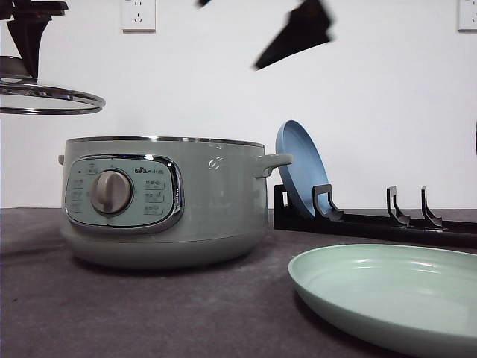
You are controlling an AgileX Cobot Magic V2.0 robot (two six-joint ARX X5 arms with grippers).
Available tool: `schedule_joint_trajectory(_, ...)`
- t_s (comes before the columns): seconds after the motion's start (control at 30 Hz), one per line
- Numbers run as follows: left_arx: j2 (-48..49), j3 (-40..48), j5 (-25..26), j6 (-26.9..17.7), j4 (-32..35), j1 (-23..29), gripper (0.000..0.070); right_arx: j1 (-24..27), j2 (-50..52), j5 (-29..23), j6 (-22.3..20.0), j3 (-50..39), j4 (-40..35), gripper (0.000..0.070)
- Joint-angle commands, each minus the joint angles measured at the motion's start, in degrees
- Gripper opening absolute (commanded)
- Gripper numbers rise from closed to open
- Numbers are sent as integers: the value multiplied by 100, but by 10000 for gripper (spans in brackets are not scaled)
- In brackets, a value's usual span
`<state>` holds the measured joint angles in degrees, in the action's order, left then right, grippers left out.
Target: Transfer potato from steamer to green plate
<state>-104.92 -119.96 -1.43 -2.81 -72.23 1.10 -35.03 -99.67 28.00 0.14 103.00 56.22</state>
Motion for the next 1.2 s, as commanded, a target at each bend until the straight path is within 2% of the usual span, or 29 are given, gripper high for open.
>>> schedule_joint_trajectory(0.0,81,-243,-13,50,144,7,0,-135,-552,-85,-319,642,90,700)
schedule_joint_trajectory(0.2,81,-243,-12,51,143,7,0,-433,-1706,-625,-817,1813,54,700)
schedule_joint_trajectory(0.43,81,-243,-11,53,138,7,0,-566,-2461,-970,-1278,2013,-347,700)
schedule_joint_trajectory(0.63,81,-243,-11,72,138,7,0,-572,-2941,-1105,-1414,2013,-569,700)
schedule_joint_trajectory(0.97,81,-240,-11,71,125,7,0,-566,-3428,-1343,-1407,2011,-730,700)
schedule_joint_trajectory(1.03,81,-240,-13,72,125,7,0,-566,-3454,-1344,-1381,2011,-721,650)
schedule_joint_trajectory(1.17,81,-240,-12,70,125,7,0,-561,-3476,-1349,-1301,2011,-697,356)
